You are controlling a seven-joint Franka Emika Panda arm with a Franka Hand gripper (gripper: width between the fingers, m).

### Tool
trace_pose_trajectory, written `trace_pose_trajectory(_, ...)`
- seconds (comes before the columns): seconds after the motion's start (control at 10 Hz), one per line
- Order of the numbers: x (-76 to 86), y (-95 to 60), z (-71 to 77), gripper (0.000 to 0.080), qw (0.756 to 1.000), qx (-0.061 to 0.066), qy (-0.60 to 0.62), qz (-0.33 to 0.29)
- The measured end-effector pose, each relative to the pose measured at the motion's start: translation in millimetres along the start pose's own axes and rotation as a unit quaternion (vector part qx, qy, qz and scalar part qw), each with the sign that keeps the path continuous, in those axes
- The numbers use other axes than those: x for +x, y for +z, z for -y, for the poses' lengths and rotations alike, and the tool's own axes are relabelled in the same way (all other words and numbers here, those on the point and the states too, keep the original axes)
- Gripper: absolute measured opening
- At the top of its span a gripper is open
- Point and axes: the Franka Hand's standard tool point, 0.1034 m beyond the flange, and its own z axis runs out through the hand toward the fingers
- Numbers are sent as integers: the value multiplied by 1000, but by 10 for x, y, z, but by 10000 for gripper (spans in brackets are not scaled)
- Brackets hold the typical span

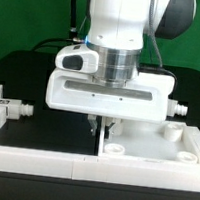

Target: Assemble one leg

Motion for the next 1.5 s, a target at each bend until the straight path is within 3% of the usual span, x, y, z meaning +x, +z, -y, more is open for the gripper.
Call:
trace_pose_trajectory(0.7,13,8,5,58,1000,0,-12,-12)
trace_pose_trajectory(0.9,13,8,6,371,1000,0,-12,-12)
trace_pose_trajectory(1.0,14,-3,6,371,1000,0,-12,-11)
trace_pose_trajectory(1.1,-8,-117,-2,553,1000,1,-16,0)
trace_pose_trajectory(1.2,-40,-271,-33,619,1000,3,-22,6)
trace_pose_trajectory(1.5,-222,-648,-21,644,1000,7,-3,23)
